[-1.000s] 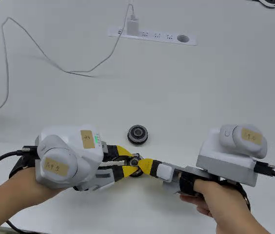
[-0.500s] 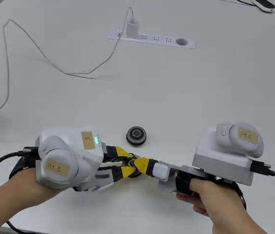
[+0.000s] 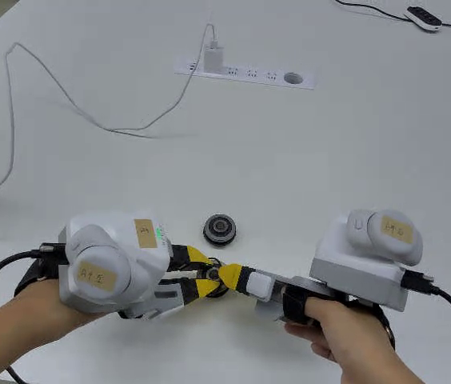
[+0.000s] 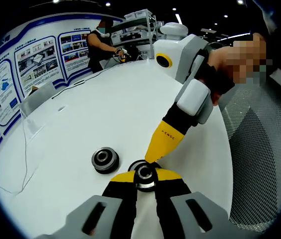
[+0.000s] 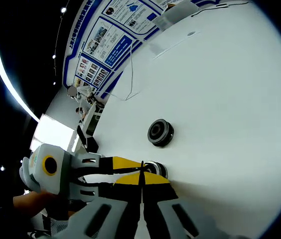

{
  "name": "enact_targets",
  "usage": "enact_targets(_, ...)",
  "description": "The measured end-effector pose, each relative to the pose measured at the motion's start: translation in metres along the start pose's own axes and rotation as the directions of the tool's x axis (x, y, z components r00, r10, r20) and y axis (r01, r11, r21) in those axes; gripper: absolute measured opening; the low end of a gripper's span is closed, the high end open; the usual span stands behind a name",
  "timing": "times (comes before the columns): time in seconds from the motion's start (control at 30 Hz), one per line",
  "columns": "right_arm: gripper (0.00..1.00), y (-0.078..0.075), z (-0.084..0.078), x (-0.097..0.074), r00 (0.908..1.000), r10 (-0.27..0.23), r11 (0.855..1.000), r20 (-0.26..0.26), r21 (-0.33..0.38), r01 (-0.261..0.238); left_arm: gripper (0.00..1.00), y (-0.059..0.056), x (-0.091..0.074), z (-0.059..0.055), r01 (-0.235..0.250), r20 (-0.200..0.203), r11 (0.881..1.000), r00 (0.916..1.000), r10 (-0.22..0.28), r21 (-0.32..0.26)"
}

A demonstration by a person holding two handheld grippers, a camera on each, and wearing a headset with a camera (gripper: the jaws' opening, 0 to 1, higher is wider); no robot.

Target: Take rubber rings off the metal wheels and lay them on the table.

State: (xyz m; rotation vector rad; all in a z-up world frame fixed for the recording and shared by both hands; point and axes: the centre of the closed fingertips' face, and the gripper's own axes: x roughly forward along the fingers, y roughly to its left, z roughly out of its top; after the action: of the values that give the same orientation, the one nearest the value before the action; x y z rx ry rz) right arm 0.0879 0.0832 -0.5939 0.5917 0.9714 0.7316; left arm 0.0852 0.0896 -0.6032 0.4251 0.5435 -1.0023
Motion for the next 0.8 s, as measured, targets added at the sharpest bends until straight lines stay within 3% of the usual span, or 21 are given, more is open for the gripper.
enact_targets(0.17,0.01,0.001,0.001,0.000,1.0000,0.002,1.000,0.007,0.011,-0.003,0.13,-0.002,-0.005,0.001,0.009,-0.006,1.000,0.9999,-0.009,0.030)
enact_targets(0.5,0.01,0.012,-0.002,0.003,0.9987,0.051,0.998,-0.003,0.033,-0.051,0.16,0.002,-0.024,0.012,-0.018,0.041,1.000,0.9990,0.018,0.007)
enact_targets(0.7,0.01,0.021,0.008,0.002,0.9939,0.106,0.993,0.033,0.047,-0.107,0.19,0.007,-0.037,0.010,-0.041,0.049,0.999,0.9979,0.042,-0.005)
enact_targets(0.8,0.01,0.020,0.016,-0.004,0.9934,0.101,0.993,0.055,0.050,-0.104,0.20,0.011,-0.040,0.011,-0.063,0.056,0.998,0.9963,0.064,-0.014)
